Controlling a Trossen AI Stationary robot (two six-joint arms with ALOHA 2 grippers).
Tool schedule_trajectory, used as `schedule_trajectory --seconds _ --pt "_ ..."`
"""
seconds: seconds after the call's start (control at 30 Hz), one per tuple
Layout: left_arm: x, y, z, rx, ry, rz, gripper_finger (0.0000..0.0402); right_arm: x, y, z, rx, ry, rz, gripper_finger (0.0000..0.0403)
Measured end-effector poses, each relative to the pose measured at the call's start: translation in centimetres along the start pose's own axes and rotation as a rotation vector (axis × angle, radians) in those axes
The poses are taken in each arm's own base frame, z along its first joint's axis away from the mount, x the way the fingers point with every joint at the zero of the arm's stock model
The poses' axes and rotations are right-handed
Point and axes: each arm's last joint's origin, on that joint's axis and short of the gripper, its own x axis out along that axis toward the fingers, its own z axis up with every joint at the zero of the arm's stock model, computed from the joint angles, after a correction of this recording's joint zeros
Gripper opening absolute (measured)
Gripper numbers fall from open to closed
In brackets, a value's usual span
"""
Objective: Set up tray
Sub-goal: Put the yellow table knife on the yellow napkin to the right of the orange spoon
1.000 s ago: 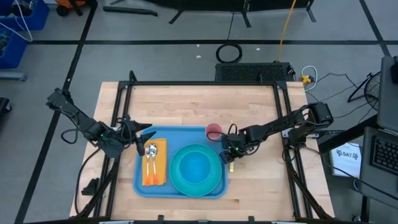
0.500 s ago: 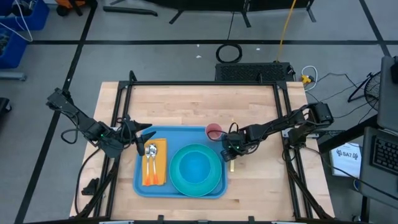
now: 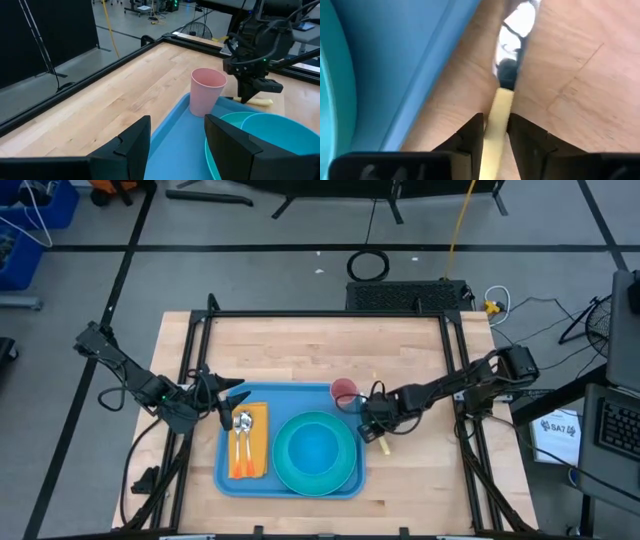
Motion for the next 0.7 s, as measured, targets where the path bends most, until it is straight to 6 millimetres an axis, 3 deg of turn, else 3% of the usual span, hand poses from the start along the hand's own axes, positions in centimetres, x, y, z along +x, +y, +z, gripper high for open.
schedule_trajectory --seconds 0.17,0.47,0.7 --pt "0.0 0.0 0.0 -0.001 0.000 0.000 0.0191 0.0 0.1 -0.4 -0.035 -0.028 -0.013 0.0035" --pt "0.0 0.0 0.0 -0.002 0.000 0.000 0.0191 -0.2 0.0 -0.5 -0.051 -0.098 -0.037 0.0033" --pt "0.0 0.0 0.0 -0.003 0.000 0.000 0.0191 -1.9 -3.2 -0.7 -0.005 -0.287 -0.284 0.0033"
